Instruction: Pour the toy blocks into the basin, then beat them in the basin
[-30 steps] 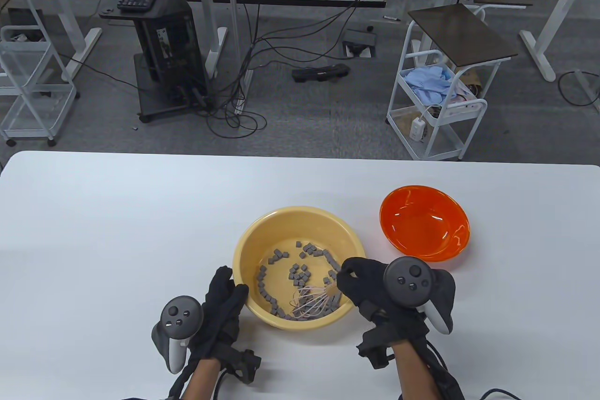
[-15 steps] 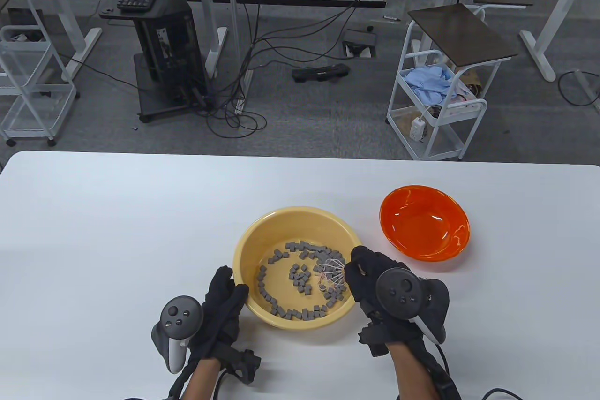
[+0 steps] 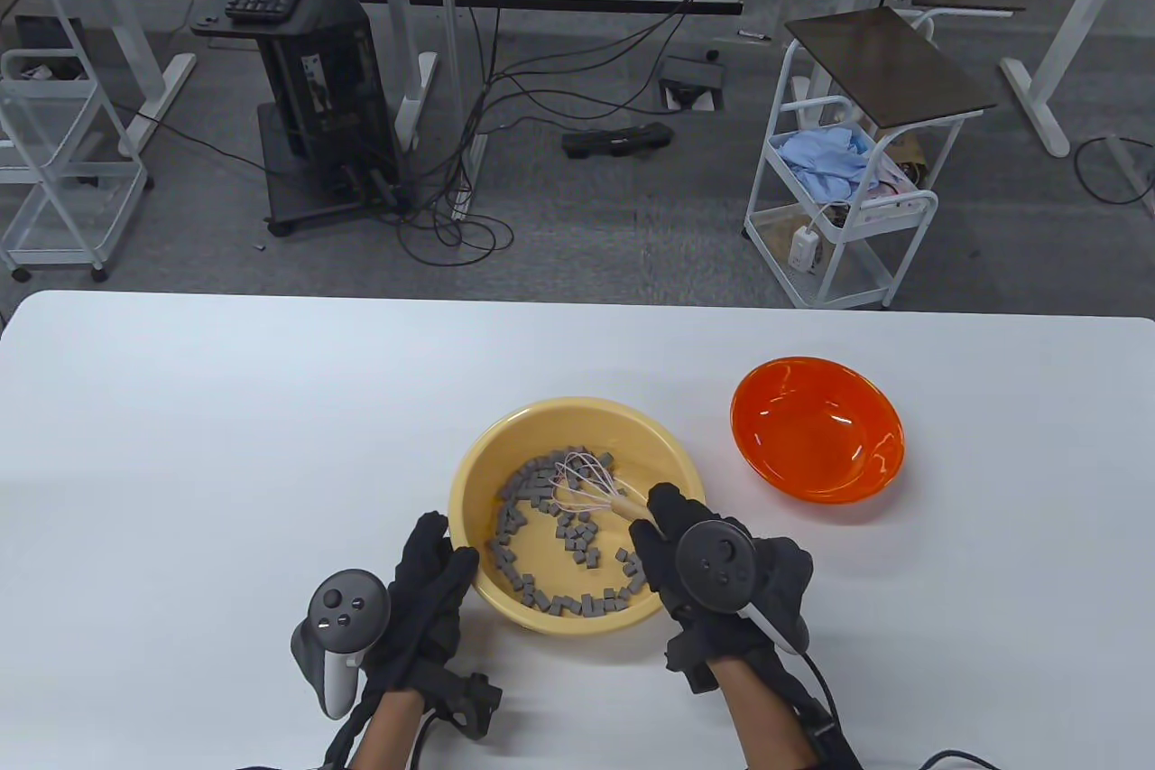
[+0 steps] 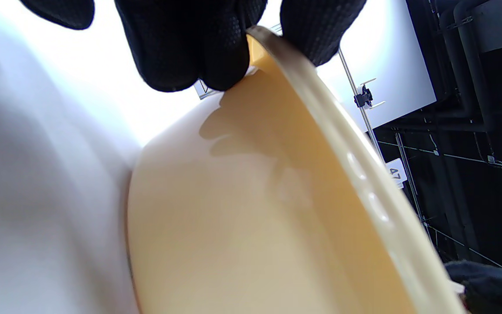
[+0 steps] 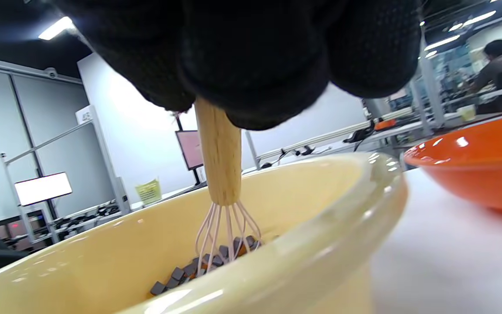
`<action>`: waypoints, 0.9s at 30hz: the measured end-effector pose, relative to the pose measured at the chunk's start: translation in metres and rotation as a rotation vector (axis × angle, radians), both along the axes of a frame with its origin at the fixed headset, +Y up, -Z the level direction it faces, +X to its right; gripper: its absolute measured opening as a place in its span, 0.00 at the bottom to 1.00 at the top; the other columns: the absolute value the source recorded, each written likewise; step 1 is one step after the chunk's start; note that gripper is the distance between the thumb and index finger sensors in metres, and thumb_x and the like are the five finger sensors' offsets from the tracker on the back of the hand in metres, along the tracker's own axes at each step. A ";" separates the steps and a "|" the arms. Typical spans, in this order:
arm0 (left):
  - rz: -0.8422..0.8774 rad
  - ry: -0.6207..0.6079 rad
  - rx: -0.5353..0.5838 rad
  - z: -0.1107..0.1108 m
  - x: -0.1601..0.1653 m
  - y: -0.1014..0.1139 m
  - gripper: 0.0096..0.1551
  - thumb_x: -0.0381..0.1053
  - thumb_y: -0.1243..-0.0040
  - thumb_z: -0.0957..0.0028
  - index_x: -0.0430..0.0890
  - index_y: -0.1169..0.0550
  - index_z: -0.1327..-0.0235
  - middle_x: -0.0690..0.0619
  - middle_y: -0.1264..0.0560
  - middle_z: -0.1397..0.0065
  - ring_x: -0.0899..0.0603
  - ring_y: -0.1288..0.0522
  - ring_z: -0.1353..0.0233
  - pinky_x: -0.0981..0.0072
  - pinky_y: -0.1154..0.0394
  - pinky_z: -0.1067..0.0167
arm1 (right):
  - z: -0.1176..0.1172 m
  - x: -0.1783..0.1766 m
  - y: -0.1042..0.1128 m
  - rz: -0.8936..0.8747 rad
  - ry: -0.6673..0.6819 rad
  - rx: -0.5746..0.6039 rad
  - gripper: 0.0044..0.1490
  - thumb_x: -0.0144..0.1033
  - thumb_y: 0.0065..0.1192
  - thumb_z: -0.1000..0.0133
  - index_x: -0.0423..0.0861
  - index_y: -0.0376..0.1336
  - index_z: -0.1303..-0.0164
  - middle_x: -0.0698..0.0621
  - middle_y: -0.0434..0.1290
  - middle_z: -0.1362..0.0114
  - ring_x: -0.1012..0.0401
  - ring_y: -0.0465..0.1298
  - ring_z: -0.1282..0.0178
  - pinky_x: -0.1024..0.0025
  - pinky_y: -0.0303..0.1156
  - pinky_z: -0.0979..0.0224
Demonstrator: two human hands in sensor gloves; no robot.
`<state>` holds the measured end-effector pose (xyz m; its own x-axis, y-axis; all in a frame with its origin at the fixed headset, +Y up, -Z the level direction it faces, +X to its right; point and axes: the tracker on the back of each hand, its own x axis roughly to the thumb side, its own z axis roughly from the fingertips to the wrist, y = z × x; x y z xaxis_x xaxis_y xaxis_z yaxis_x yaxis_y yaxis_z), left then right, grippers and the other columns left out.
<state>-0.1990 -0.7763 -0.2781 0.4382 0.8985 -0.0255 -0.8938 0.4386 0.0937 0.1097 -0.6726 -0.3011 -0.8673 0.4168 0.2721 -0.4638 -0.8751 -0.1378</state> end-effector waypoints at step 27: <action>0.007 0.000 -0.003 0.001 0.000 0.000 0.39 0.50 0.45 0.29 0.30 0.43 0.16 0.36 0.28 0.24 0.29 0.27 0.25 0.17 0.40 0.31 | 0.001 0.030 0.032 -0.263 0.177 -0.140 0.24 0.42 0.70 0.34 0.37 0.72 0.37 0.35 0.76 0.55 0.61 0.73 0.75 0.48 0.75 0.38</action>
<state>-0.1993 -0.7762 -0.2776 0.4321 0.9014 -0.0283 -0.8967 0.4328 0.0929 0.1395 -0.6410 -0.3000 -0.6695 0.6638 0.3333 -0.6822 -0.7271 0.0778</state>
